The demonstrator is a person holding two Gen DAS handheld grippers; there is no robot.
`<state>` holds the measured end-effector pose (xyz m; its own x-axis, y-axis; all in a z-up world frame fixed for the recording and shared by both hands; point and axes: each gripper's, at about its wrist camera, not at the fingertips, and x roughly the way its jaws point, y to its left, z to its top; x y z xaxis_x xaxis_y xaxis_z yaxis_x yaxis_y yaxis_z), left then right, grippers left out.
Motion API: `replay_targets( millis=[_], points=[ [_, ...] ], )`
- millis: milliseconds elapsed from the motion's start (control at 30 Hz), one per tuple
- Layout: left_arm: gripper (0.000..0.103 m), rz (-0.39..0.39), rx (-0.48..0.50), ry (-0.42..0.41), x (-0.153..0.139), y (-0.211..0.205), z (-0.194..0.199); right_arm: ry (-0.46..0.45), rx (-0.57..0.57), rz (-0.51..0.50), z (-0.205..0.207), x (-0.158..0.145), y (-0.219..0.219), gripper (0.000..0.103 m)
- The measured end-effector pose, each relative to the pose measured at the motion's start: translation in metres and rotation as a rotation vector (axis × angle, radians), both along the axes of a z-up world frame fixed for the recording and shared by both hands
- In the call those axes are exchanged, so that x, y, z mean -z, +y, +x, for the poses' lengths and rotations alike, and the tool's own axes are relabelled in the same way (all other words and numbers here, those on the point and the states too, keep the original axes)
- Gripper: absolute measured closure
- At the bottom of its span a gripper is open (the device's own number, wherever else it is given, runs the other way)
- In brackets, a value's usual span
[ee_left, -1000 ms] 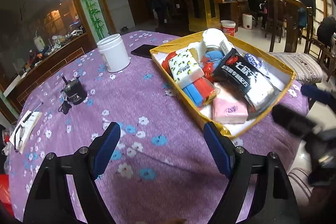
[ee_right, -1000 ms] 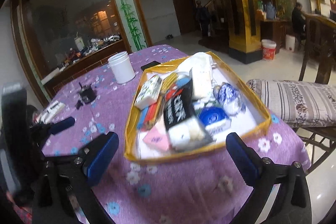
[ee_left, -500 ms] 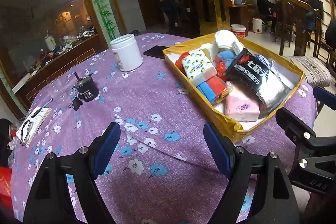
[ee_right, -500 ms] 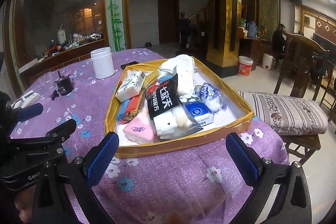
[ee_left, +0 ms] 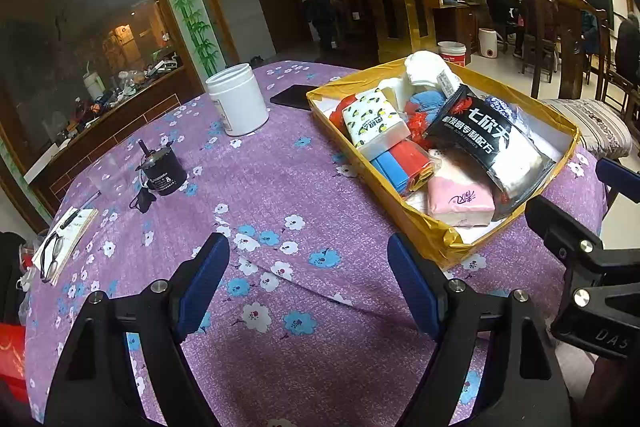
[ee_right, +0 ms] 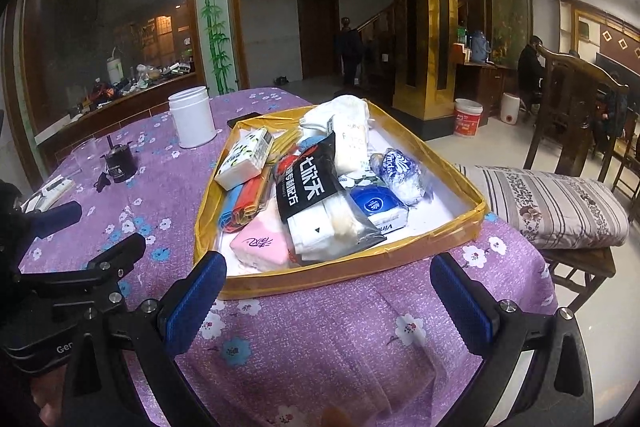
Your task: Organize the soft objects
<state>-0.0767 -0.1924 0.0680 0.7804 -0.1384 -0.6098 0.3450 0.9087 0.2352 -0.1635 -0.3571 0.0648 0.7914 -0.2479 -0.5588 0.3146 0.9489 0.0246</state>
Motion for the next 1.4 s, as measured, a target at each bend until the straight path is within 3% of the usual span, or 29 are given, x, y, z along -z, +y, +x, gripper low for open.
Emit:
replay_targets(
  millis=[1400],
  points=[
    [0.021,0.021,0.020,-0.015,0.0024,-0.0058,-0.0050,-0.008,0.017,0.004,-0.0027,-0.0020,-0.0019,0.000]
  ],
)
